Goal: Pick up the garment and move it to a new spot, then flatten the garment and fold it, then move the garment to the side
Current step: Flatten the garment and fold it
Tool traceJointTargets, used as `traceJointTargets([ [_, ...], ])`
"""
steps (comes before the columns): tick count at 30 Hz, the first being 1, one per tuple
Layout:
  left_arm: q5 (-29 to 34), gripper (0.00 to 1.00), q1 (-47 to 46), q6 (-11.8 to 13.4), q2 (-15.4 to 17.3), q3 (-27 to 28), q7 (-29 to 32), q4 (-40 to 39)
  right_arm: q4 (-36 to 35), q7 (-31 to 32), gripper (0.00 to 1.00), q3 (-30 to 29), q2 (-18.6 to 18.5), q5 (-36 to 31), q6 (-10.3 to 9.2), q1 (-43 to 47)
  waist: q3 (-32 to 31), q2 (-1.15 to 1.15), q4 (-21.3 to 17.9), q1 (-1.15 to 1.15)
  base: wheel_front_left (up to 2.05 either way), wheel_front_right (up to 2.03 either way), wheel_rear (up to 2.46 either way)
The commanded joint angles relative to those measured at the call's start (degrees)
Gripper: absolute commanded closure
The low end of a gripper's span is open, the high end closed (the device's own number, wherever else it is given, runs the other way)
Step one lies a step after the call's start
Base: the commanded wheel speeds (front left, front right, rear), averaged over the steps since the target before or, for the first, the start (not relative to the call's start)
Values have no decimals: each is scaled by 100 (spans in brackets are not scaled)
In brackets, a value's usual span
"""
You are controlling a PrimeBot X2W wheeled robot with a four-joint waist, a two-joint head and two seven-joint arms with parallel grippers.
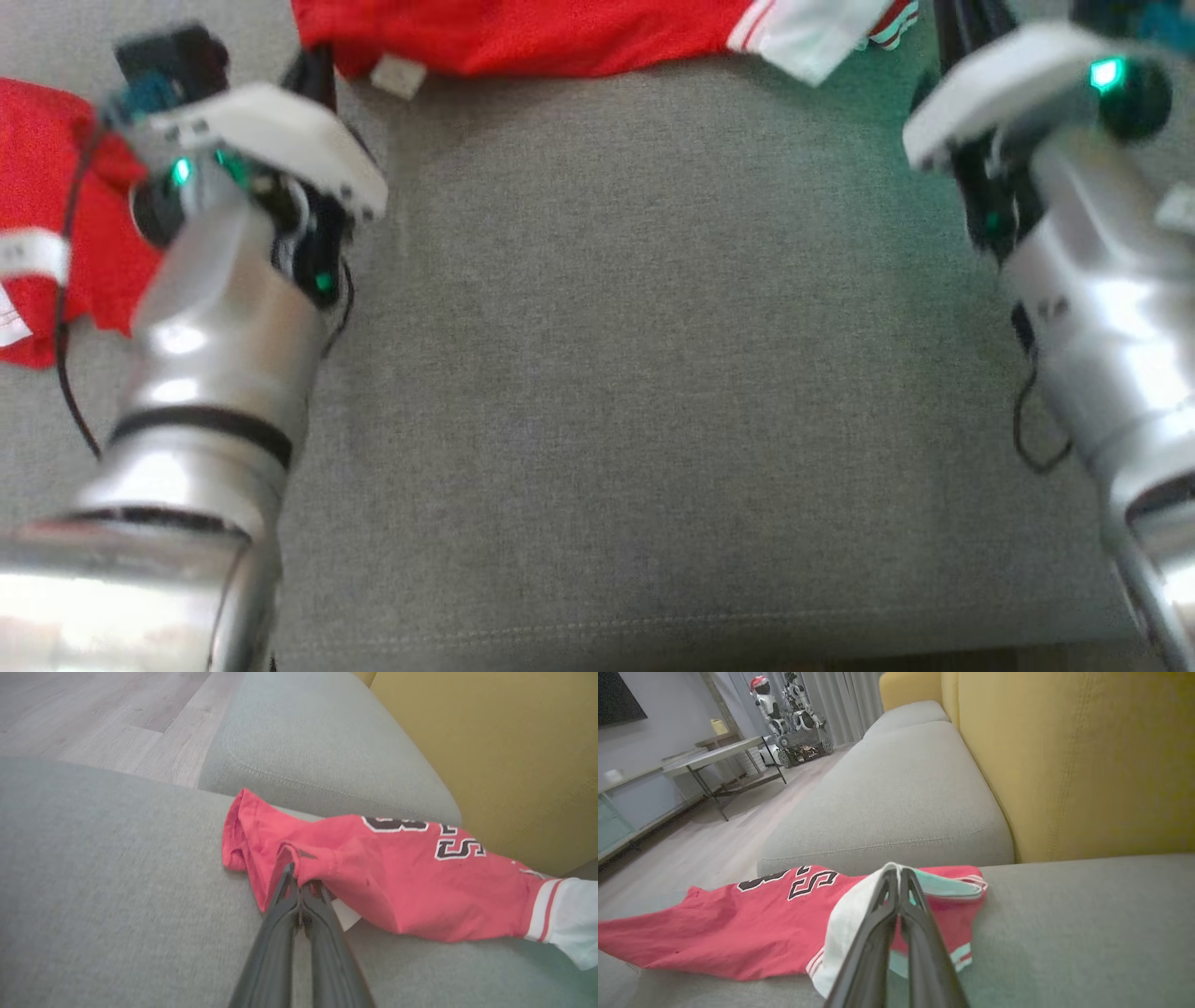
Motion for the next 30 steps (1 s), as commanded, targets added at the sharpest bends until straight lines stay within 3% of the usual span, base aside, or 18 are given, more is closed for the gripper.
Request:
traceJointTargets([
  [1, -75, 100, 282, -20, 172, 60, -68, -270, -372, -152, 100, -16, -86, 249, -4, 429, -78, 0, 8, -1, 0, 0, 0],
  [8, -245, 100, 1349, -39, 143, -154, -70, -675, -1207, -242, 100, -154, -394, 482, -4, 1804, -303, 0, -35, -1, 0, 0, 0],
  [11, -328, 100, 1863, -41, 152, -366, -70, -1007, -1739, -253, 100, -444, -578, 479, -4, 2539, -461, 0, -13, -1, 0, 0, 0],
  [17, -567, 100, 2941, -42, 468, -620, -62, -1829, -3046, -191, 100, -1275, -706, 231, -4, 4221, -840, 0, 18, -1, 0, 0, 0],
  [23, -703, 100, 4006, 65, 877, -615, 255, -3018, -4733, 794, 100, -2233, -409, -294, -4, 5927, -1170, 0, 28, -1, 0, 0, 0],
  [30, -850, 100, 5492, 799, 1312, -457, 1063, -5034, -6697, 2226, 100, -3031, 386, -919, -4, 7554, -1475, 0, 31, -1, 0, 0, 0],
])
